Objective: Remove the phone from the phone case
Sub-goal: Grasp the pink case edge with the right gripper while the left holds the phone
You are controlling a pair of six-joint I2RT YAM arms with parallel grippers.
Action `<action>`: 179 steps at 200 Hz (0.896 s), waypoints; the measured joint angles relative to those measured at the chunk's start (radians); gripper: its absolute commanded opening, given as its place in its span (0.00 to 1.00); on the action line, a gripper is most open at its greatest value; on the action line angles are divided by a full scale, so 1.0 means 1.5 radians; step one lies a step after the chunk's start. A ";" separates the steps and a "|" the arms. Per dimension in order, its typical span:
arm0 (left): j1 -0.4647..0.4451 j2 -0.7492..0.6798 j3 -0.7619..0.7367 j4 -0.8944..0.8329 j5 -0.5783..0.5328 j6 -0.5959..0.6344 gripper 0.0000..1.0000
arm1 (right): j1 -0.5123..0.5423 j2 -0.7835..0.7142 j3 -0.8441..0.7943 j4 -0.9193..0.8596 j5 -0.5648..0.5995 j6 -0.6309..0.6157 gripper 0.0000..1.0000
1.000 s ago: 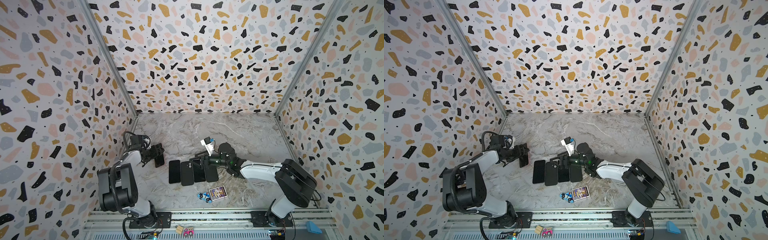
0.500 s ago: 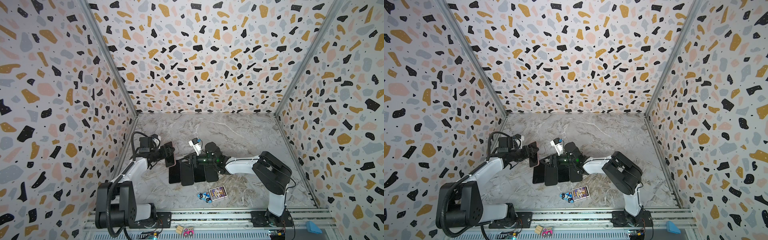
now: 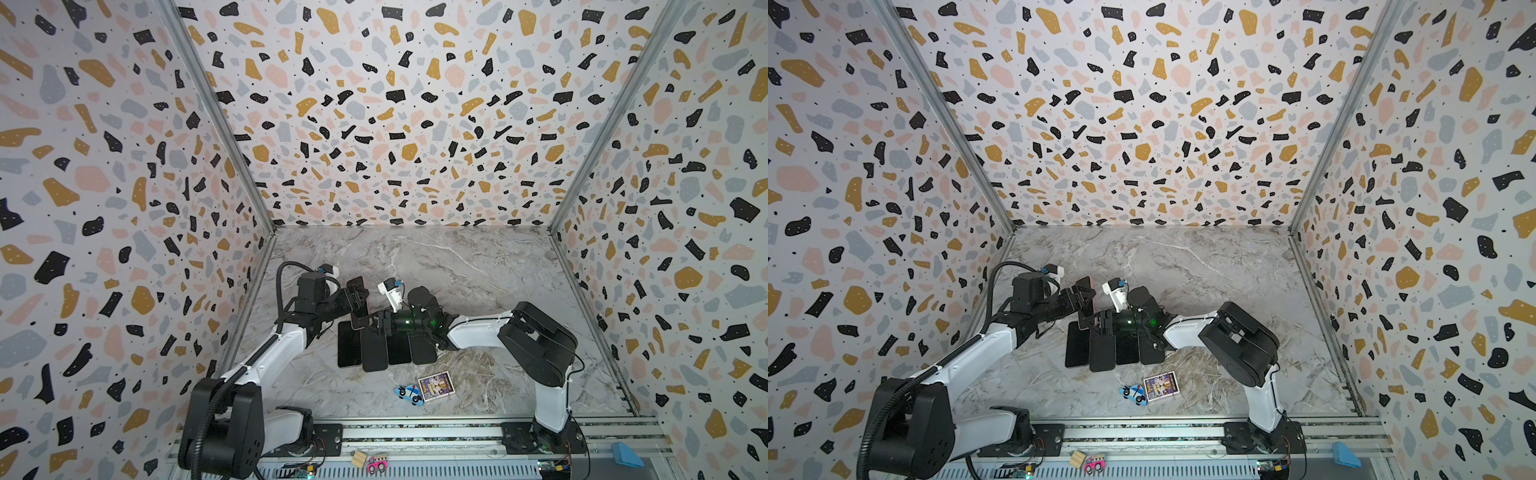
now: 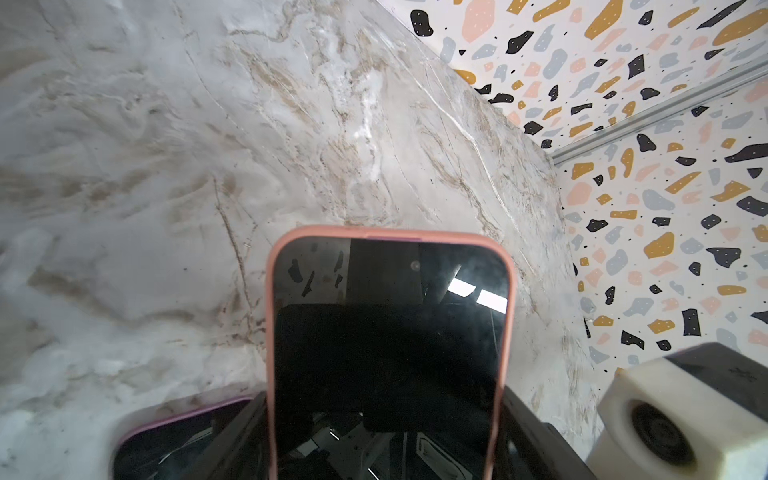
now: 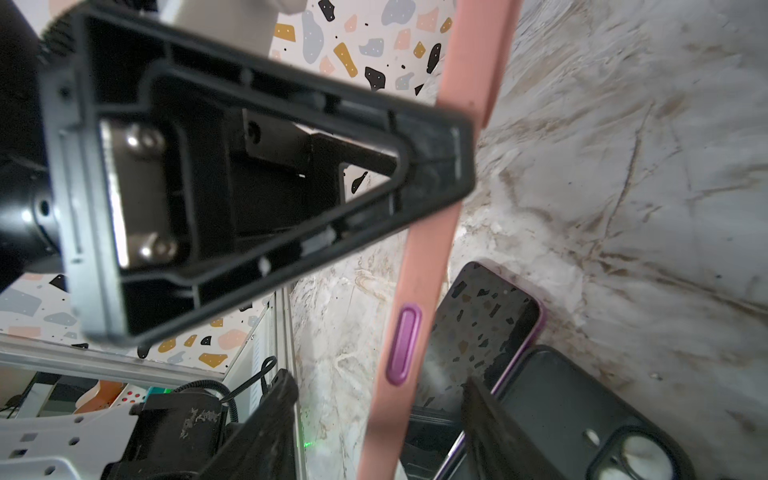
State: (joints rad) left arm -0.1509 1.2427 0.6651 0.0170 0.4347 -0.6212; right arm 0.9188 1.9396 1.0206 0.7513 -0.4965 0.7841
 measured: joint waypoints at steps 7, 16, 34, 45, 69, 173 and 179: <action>-0.002 -0.002 -0.004 0.004 -0.003 -0.003 0.43 | 0.000 0.000 0.000 0.000 0.003 0.003 0.49; -0.002 -0.004 -0.008 0.009 -0.005 -0.008 0.43 | 0.000 0.000 0.000 -0.001 0.008 0.006 0.45; -0.006 -0.010 -0.019 0.023 -0.007 -0.019 0.43 | 0.000 0.000 0.001 -0.002 0.013 0.009 0.36; -0.006 -0.015 -0.029 0.036 -0.007 -0.027 0.43 | 0.000 0.000 0.002 -0.003 0.016 0.011 0.31; -0.013 -0.030 -0.056 0.061 -0.012 -0.048 0.42 | 0.002 0.000 0.010 -0.010 0.025 0.014 0.24; -0.056 -0.106 -0.119 0.124 -0.087 -0.115 0.87 | 0.004 -0.035 0.007 -0.077 0.069 -0.029 0.00; -0.058 -0.114 -0.123 0.134 -0.082 -0.119 0.90 | 0.004 -0.043 0.004 -0.083 0.073 -0.028 0.00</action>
State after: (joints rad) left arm -0.2382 1.0710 0.4808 0.2180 0.3115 -0.7998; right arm 0.9241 1.8748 1.0260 0.6273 -0.3874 0.7422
